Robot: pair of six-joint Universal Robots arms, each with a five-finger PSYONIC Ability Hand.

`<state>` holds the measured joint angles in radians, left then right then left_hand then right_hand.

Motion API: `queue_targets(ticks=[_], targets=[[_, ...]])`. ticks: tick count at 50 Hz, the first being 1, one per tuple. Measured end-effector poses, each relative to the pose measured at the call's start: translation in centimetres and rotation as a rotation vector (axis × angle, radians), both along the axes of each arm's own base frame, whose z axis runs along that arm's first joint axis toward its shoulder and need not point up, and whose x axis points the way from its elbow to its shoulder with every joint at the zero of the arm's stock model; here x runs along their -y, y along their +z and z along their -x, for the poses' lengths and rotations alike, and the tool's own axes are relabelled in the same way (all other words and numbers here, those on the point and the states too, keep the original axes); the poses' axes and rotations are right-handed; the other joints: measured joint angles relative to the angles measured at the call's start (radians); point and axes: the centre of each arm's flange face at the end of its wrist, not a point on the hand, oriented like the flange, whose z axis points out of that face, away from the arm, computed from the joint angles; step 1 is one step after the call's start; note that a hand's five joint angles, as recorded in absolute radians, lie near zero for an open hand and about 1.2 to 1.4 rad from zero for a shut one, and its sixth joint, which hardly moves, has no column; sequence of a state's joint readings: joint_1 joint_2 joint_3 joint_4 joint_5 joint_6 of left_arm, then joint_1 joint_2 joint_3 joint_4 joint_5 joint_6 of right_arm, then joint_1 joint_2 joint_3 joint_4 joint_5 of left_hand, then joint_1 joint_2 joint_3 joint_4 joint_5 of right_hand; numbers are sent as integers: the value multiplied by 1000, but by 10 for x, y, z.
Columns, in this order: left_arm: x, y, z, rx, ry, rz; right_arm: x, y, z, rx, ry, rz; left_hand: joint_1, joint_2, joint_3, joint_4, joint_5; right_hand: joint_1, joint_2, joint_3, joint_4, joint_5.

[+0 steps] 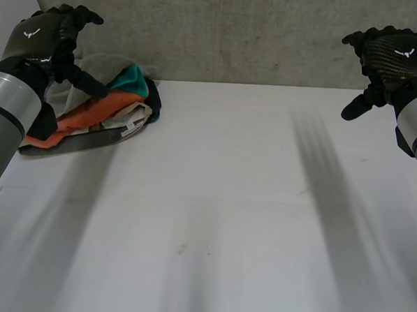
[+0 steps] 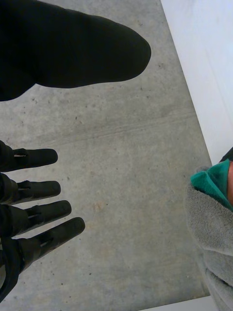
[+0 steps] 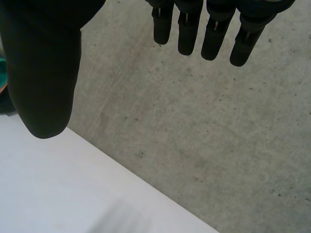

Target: Fold the laundry.

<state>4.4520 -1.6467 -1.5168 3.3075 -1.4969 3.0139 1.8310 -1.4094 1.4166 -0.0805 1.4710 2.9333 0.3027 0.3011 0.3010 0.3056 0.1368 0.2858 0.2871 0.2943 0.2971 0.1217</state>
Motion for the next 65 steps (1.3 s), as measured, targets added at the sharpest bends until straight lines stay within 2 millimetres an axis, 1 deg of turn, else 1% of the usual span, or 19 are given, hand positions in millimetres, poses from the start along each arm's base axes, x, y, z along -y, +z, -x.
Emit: queue_targets(ticks=[3, 12, 17, 21, 26, 32, 36, 38, 42, 43, 44, 45, 47, 50, 54, 57, 58, 59, 65], targets=[[0, 2, 0, -1, -1, 6, -1, -5, 1, -5, 3, -17, -95, -83, -83, -92, -84, -58, -69, -75, -76, -73], [2, 7, 1, -5, -3, 27, -8, -24, 3, -31, 17, -76, -103, -95, -91, -104, -89, -60, -77, -85, -90, -76], [17, 6, 3, 34, 13, 48, -14, -32, 3, -59, 32, -95, -103, -95, -91, -104, -89, -60, -77, -85, -90, -76], [41, -7, 6, 120, 40, 69, -18, -35, 3, -88, 36, -96, -103, -95, -91, -104, -89, -60, -77, -85, -90, -76], [97, -43, 3, 320, 112, 111, -24, -38, 4, -133, 40, -90, -103, -95, -91, -104, -89, -60, -77, -85, -90, -76], [164, -97, -19, 536, 220, 151, -32, -46, 6, -159, 46, -107, -103, -95, -91, -104, -89, -60, -77, -85, -90, -76], [196, -126, -32, 616, 278, 195, -35, -53, 6, -164, 55, -127, -102, -95, -91, -104, -89, -60, -77, -85, -90, -76], [203, -133, -36, 628, 291, 207, -36, -55, 6, -165, 57, -133, -96, -91, -88, -98, -87, -60, -77, -85, -90, -76], [223, -151, -46, 650, 325, 242, -39, -62, 7, -169, 63, -155, 248, 202, 200, 200, 193, -60, -77, -85, -90, -76], [225, -154, -47, 651, 329, 247, -39, -63, 7, -170, 63, -159, 487, 410, 405, 407, 392, -60, -77, -85, -90, -76], [226, -155, -47, 651, 330, 249, -39, -63, 7, -170, 63, -160, 685, 608, 579, 582, 560, -60, -77, -85, -90, -76], [227, -156, -47, 650, 330, 251, -39, -64, 8, -170, 63, -162, 707, 628, 621, 604, 581, -60, -77, -85, -90, -76], [226, -156, -45, 645, 329, 259, -39, -65, 8, -172, 62, -165, 843, 856, 848, 855, 804, -60, -77, -85, -90, -76], [220, -139, -36, 625, 325, 298, -38, -65, 9, -172, 57, -165, 843, 891, 885, 888, 807, -60, -77, -85, -90, -76], [200, -97, -18, 578, 317, 385, -34, -63, 13, -170, 42, -160, 843, 892, 886, 891, 807, -60, -77, -85, -90, -76], [174, -59, -1, 493, 284, 451, -30, -61, 17, -167, 25, -153, 843, 893, 887, 891, 807, -60, -77, -85, -90, -76], [169, -54, 2, 478, 276, 457, -29, -61, 17, -166, 23, -152, 843, 893, 887, 891, 807, -60, -77, -85, -90, -76], [151, -37, 14, 412, 236, 475, -27, -59, 19, -164, 15, -147, 843, 893, 887, 891, 807, -60, -77, -85, -90, -76], [82, 8, 52, 156, 39, 458, -18, -50, 25, -155, -11, -122, 844, 894, 887, 892, 807, -60, -77, -85, -90, -76]])
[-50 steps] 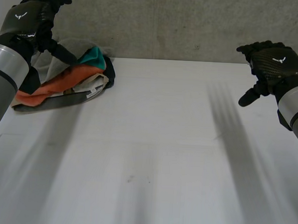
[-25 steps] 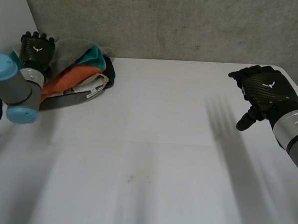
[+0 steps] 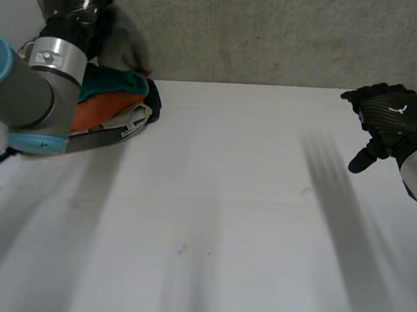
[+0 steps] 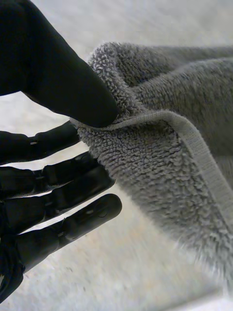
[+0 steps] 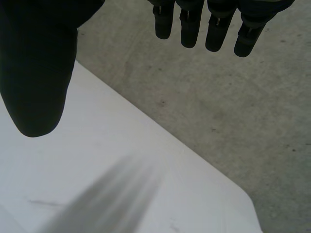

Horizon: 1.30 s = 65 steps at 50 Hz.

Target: Fold the laundry.

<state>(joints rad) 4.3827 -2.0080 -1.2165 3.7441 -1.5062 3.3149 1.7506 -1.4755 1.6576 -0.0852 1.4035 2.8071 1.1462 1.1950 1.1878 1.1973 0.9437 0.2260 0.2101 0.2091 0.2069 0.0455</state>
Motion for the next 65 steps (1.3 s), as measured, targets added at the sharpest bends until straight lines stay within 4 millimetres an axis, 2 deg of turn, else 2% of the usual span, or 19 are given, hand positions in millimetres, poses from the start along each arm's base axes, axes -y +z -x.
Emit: queue_targets(ticks=[1, 3, 6, 9, 12, 13, 16, 20, 21, 23, 25, 26, 28, 34, 41, 47, 53, 60, 65], targets=[[-5, 2, 2, -15, -20, -8, 1, 1, 0, 1, -2, 2, 0, 0, 0, 0, 0, 0, 0, 0, 0, 0], [-27, 5, 14, -85, -121, -67, 4, 5, 2, 4, -9, 15, 0, 0, 4, 0, 0, 0, 0, 0, 0, 0], [-49, -7, 36, -131, -245, -159, 6, 8, 3, 6, -15, 25, 0, 1, 4, 0, 0, 0, 0, 0, 0, 0], [-79, -34, 71, -128, -410, -271, 7, 8, 3, 6, -20, 25, 0, 1, 4, 0, 0, 0, 0, 0, 0, 0], [-103, -59, 97, -99, -532, -354, 8, 6, 3, 4, -21, 19, 0, 1, 4, 0, 0, 0, 0, 0, 0, 0], [-113, -73, 108, -78, -583, -393, 8, 3, 3, 1, -21, 9, 0, 1, 4, 0, 0, 0, 0, 0, 0, 0], [-130, -99, 124, -34, -653, -458, 9, -5, 3, -4, -18, -15, 0, 1, 4, 0, 0, 0, 0, 0, 0, 0], [-140, -116, 131, 5, -682, -507, 12, -15, 1, -10, -11, -44, -55, -70, -65, -72, -38, 0, 0, 0, 0, 0], [-141, -118, 131, 13, -683, -515, 13, -17, 1, -12, -10, -49, -55, -70, -65, -72, -38, 0, 0, 0, 0, 0], [-143, -118, 130, 27, -678, -527, 16, -20, 0, -16, -4, -57, -407, -407, -396, -409, -335, 0, 0, 0, 0, 0], [-143, -116, 125, 45, -662, -534, 18, -23, -2, -24, 7, -61, -545, -565, -539, -555, -478, 0, 0, 0, 0, 0], [-142, -111, 120, 60, -643, -532, 20, -24, -3, -29, 18, -60, -677, -696, -678, -696, -618, 0, 0, 0, 0, 0], [-139, -103, 108, 93, -597, -522, 23, -25, -7, -51, 62, -53, -731, -771, -756, -779, -701, 0, 0, 0, 0, 0], [-133, -84, 70, 173, -434, -485, 29, -26, -23, -144, 231, -19, -733, -793, -783, -804, -731, 0, 0, 0, 0, 0], [-138, -89, 37, 204, -251, -510, 26, -32, -33, -275, 368, -72, -790, -847, -838, -855, -785, 0, 0, 0, 0, 0], [-135, -103, 29, 213, -195, -553, 16, -39, -34, -283, 353, -170, -790, -847, -838, -855, -786, 0, 0, 0, 0, 0], [-130, -123, 25, 251, -166, -607, 5, -44, -47, -245, 338, -185, -784, -831, -822, -831, -746, 0, 0, 0, 0, 0], [-128, -140, 20, 300, -142, -645, 11, -44, -61, -266, 355, -122, -784, -831, -822, -831, -746, 0, 0, 0, 0, 0], [-119, -157, 20, 344, -125, -662, 16, -51, -82, -274, 405, -119, -784, -831, -822, -831, -746, 0, 0, 0, 0, 0]])
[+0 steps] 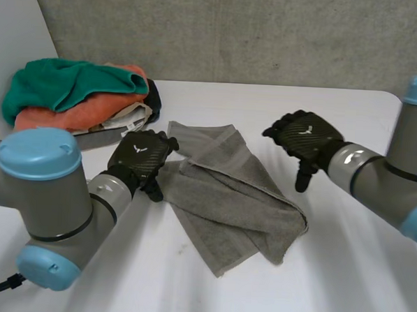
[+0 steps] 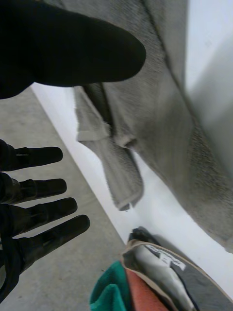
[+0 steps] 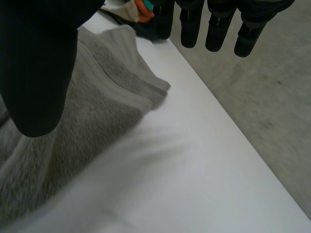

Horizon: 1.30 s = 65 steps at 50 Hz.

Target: Fold the laundry.

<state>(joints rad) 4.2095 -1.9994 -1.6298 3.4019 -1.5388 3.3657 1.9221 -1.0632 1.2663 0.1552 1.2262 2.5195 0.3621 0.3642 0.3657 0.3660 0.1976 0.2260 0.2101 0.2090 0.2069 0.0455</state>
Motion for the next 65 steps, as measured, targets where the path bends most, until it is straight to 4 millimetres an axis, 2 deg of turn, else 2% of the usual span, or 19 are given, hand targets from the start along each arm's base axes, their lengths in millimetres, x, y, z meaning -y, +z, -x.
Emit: queue_targets(ticks=[7, 14, 17, 20, 22, 23, 25, 26, 27, 30, 35, 36, 38, 43, 46, 51, 57, 63, 65], targets=[[31, -20, -3, 93, 23, 20, 6, -16, -30, 63, 33, -62, 0, 0, 0, 0, 0, 0, 0, 0, 0, 0], [61, -42, -9, 204, 38, 22, 18, -49, -58, 129, -4, -145, 34, 33, 33, 32, 31, 5, 7, 14, 16, 10], [67, -46, -10, 224, 39, 22, 22, -60, -63, 124, -27, -150, 275, 241, 238, 240, 233, 48, 68, 74, 76, 65], [74, -46, -8, 230, 40, 30, 27, -74, -67, 108, -52, -148, 619, 589, 568, 572, 556, 167, 181, 178, 180, 171], [74, -46, -8, 230, 40, 30, 27, -74, -67, 108, -52, -148, 619, 589, 568, 572, 556, 167, 181, 178, 180, 171], [77, -45, -7, 227, 41, 39, 30, -81, -68, 98, -65, -143, 777, 791, 780, 788, 758, 471, 488, 484, 470, 446], [80, -43, -6, 223, 43, 48, 34, -81, -69, 97, -74, -130, 777, 823, 815, 824, 769, 814, 840, 828, 831, 799], [80, -43, -6, 222, 43, 50, 34, -80, -69, 98, -75, -126, 777, 826, 819, 827, 769, 825, 852, 840, 843, 812], [82, -41, -6, 219, 45, 55, 36, -76, -69, 102, -79, -115, 777, 829, 821, 827, 769, 884, 946, 937, 942, 904], [85, -37, -5, 213, 49, 68, 38, -62, -69, 116, -85, -83, 777, 829, 821, 827, 769, 884, 962, 970, 979, 919], [89, -24, -4, 197, 61, 103, 36, -8, -60, 165, -103, 9, 777, 829, 821, 827, 769, 884, 962, 974, 983, 921], [90, -16, -4, 189, 69, 120, 34, 9, -54, 178, -113, 36, 777, 829, 821, 827, 769, 884, 962, 974, 983, 922], [91, -5, -5, 178, 79, 143, 33, 25, -46, 190, -127, 62, 777, 829, 822, 827, 769, 884, 962, 974, 983, 922], [83, 48, -11, 126, 113, 244, 29, 90, 8, 198, -233, 156, 777, 831, 822, 831, 769, 884, 962, 974, 985, 922], [72, 72, -15, 106, 117, 284, 23, 114, 40, 162, -296, 180, 777, 831, 822, 831, 769, 884, 962, 974, 985, 922], [55, 85, -18, 101, 106, 296, 7, 123, 66, 69, -337, 147, 777, 831, 822, 831, 769, 890, 962, 974, 985, 953], [38, 70, -12, 138, 62, 229, -12, 105, 75, -76, -313, 20, 777, 832, 823, 831, 769, 890, 962, 977, 985, 954], [47, 48, -4, 168, 46, 191, -7, 87, 73, -108, -304, -26, 777, 833, 826, 831, 769, 890, 962, 977, 985, 954], [63, 43, 2, 169, 51, 212, 10, 77, 69, -85, -315, -6, 777, 833, 827, 832, 769, 890, 962, 977, 985, 954]])
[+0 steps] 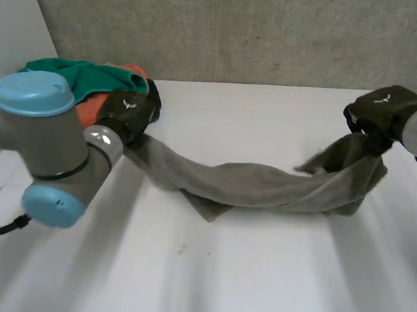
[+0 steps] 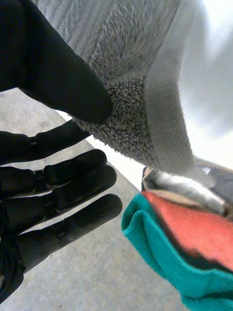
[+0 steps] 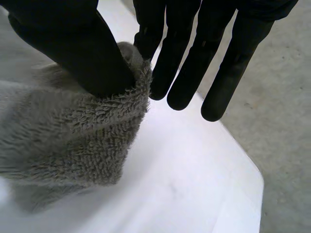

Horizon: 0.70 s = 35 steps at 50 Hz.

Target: Fold the laundry.

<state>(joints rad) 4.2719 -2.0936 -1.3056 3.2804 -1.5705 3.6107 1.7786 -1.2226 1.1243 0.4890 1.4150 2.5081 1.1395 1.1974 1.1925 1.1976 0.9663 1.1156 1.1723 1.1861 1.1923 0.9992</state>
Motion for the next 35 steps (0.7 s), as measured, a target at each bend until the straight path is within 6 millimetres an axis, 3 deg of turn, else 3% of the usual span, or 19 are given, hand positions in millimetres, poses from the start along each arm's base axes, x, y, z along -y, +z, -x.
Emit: queue_targets(ticks=[5, 8, 9, 10, 12, 16, 20, 28, 32, 33, 35], targets=[[35, 22, 11, -51, 22, 146, 39, -1, -10, 105, -44, 161, 0, 0, 1, 0, 0, 0, 1, 2, 2, 0], [60, 83, 13, -166, 63, 400, 69, 31, -15, 285, -95, 418, 0, 1, 1, 3, 0, 0, 1, 4, 4, 0], [62, 94, 13, -188, 69, 445, 72, 37, -15, 314, -100, 458, 0, 1, 1, 3, 0, 0, 1, 4, 4, 0], [65, 122, 12, -237, 82, 547, 77, 57, -16, 398, -106, 573, 0, 1, 1, 3, 0, 0, 1, 4, 4, 0], [64, 155, 8, -296, 95, 668, 79, 79, -15, 489, -104, 695, 0, 1, 1, 3, 0, 0, 1, 4, 4, 0], [55, 192, 2, -359, 104, 794, 69, 100, -12, 566, -90, 789, 0, 1, 1, 3, 0, 0, 1, 4, 4, 0], [49, 190, 1, -359, 100, 787, 57, 89, -10, 540, -77, 709, 0, 1, 1, 3, 0, 0, 1, 4, 4, 2], [42, 128, 5, -275, 78, 601, 15, -3, -7, 303, -61, 114, 0, 1, 1, 3, 0, 0, 1, 4, 5, 2], [30, 102, 8, -235, 40, 519, -36, -56, 2, 24, -2, -273, 0, 1, 1, 4, 0, -10, -29, -24, -25, -19], [28, 100, 9, -232, 34, 513, -42, -60, 3, -12, 13, -311, 0, 1, 1, 4, 0, -18, -52, -56, -52, -41], [20, 95, 11, -222, 5, 493, -62, -73, 8, -145, 87, -422, 0, 1, 1, 4, 0, -335, -402, -401, -404, -392]])
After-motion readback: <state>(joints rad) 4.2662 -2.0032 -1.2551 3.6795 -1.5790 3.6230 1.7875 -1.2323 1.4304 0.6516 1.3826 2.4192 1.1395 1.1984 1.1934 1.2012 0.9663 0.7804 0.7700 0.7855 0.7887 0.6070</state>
